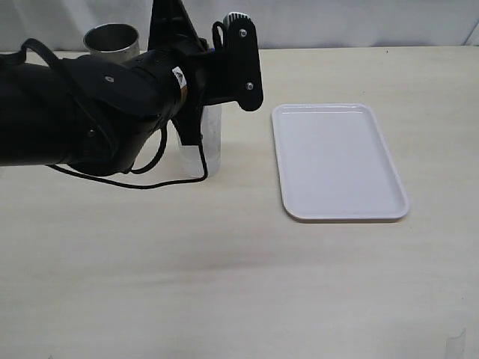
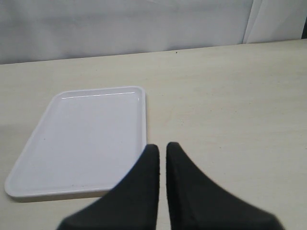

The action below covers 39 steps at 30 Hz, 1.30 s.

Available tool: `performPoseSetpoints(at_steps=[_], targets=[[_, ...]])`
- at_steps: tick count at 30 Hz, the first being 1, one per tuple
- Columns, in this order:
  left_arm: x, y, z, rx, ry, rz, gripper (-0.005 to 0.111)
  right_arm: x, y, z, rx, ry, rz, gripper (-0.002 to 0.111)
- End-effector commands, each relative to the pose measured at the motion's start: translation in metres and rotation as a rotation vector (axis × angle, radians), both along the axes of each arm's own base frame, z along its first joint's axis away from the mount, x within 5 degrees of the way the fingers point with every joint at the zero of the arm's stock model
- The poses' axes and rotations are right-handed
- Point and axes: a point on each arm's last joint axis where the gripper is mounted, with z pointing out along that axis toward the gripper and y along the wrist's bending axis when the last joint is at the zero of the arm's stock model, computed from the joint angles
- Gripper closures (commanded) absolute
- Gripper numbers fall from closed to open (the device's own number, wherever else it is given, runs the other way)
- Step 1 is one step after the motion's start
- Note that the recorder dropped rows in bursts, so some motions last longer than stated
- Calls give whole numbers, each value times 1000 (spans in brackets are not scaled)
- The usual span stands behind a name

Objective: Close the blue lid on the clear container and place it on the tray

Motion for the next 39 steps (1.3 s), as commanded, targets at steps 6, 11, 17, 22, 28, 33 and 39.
performPoseSetpoints(at_steps=[6,11,17,22,28,33,39], targets=[[2,6,5,-56,-27,72,107,0,0,-1,2,-3,-8,103],[2,6,5,-92,-21,88,107,0,0,-1,2,-3,-8,103],[4,9,6,-103,-24,108,107,0,0,-1,2,-3,-8,103],[9,15,6,-142,-18,145,107,0,0,-1,2,-3,-8,103],[10,16,6,-137,-23,149,107,0,0,-1,2,-3,-8,103],[14,20,7,-138,-26,167,107,0,0,-1,2,-3,-8,103],[18,21,13,-153,-43,181,107,0,0,-1,2,-3,-8,103]])
